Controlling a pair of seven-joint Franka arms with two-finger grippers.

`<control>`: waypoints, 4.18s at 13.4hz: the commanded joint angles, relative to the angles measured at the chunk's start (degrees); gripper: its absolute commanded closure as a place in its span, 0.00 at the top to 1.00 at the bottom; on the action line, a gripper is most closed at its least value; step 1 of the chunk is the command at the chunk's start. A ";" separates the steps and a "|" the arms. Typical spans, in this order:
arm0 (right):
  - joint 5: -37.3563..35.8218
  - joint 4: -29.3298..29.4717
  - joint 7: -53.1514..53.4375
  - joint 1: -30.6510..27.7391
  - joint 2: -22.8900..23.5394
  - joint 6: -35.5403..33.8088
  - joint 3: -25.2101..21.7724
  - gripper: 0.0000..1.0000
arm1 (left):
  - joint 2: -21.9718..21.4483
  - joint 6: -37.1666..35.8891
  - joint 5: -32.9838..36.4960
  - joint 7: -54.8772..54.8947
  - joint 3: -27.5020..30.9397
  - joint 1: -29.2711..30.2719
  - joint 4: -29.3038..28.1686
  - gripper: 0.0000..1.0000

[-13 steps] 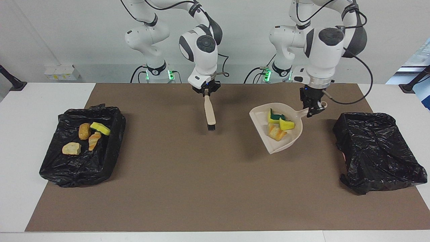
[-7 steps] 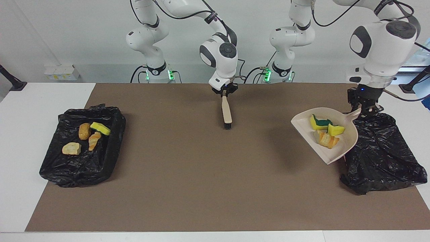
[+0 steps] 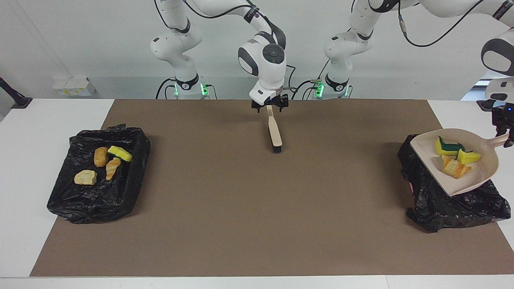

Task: Sweep and dump trash in bin
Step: 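Carry the dustpan with the left gripper toward the black bag nearest it, then lower the brush onto the table with the right gripper and withdraw, then tip the dustpan over the black bag with the left gripper, then carry the dustpan back to the table center with the left gripper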

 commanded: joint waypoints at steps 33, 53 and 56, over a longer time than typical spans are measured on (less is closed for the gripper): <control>-10.72 21.43 -43.20 -39.87 -7.61 -21.55 -6.93 1.00 | -6.49 -9.04 20.15 -28.27 -1.75 -14.00 -10.44 0.00; -10.54 21.43 -37.66 -39.61 -7.61 -20.94 -6.66 1.00 | 4.14 -2.56 -16.70 -115.97 -1.66 -45.72 -10.71 0.00; -10.54 21.43 -37.58 -39.70 -7.61 -20.94 -6.66 1.00 | 6.60 0.17 -17.68 -122.39 -1.66 -48.63 -10.01 0.00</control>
